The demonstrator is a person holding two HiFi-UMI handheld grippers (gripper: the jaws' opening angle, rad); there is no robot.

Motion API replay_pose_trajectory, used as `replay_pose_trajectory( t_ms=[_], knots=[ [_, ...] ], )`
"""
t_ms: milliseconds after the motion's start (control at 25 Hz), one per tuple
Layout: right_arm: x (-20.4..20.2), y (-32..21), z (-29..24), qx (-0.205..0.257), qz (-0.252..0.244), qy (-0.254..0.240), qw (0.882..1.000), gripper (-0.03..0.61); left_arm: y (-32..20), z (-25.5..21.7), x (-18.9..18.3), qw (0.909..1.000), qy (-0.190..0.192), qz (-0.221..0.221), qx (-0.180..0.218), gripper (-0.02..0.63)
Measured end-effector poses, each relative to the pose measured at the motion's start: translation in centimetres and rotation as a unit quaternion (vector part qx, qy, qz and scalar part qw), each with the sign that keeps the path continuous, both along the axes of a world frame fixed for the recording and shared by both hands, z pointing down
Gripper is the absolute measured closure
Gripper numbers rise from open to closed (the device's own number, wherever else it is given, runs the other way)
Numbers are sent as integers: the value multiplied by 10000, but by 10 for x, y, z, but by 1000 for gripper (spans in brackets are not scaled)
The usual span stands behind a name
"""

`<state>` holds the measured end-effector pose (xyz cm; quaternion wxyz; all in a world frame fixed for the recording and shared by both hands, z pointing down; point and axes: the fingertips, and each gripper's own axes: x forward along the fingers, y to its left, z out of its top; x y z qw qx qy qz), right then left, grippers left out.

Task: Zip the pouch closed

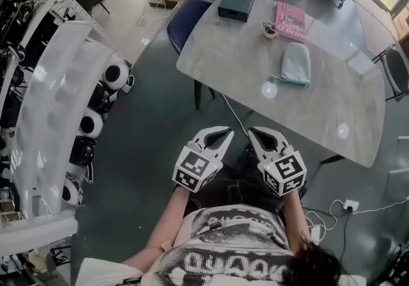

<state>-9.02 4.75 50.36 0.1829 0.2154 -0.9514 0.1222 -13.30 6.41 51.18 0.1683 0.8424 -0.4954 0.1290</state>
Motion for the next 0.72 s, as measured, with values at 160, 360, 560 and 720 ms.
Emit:
replay_pose_trajectory(
  t_ms=[160, 360, 560, 720],
  knots=[
    [0, 1, -3, 33, 46, -58, 10000, 581, 2, -1, 3, 9999, -16, 109, 11, 601],
    [-3, 4, -4, 40, 4, -109, 9999, 581, 5, -6, 7, 9995, -127, 271, 35, 601],
    [-7, 7, -2, 68, -86, -100, 9999, 581, 7, -12, 11, 9990, -235, 360, 139, 601],
    [-7, 9, -1, 84, -143, -101, 9998, 581, 7, -12, 12, 9988, -265, 383, 177, 601]
  ],
)
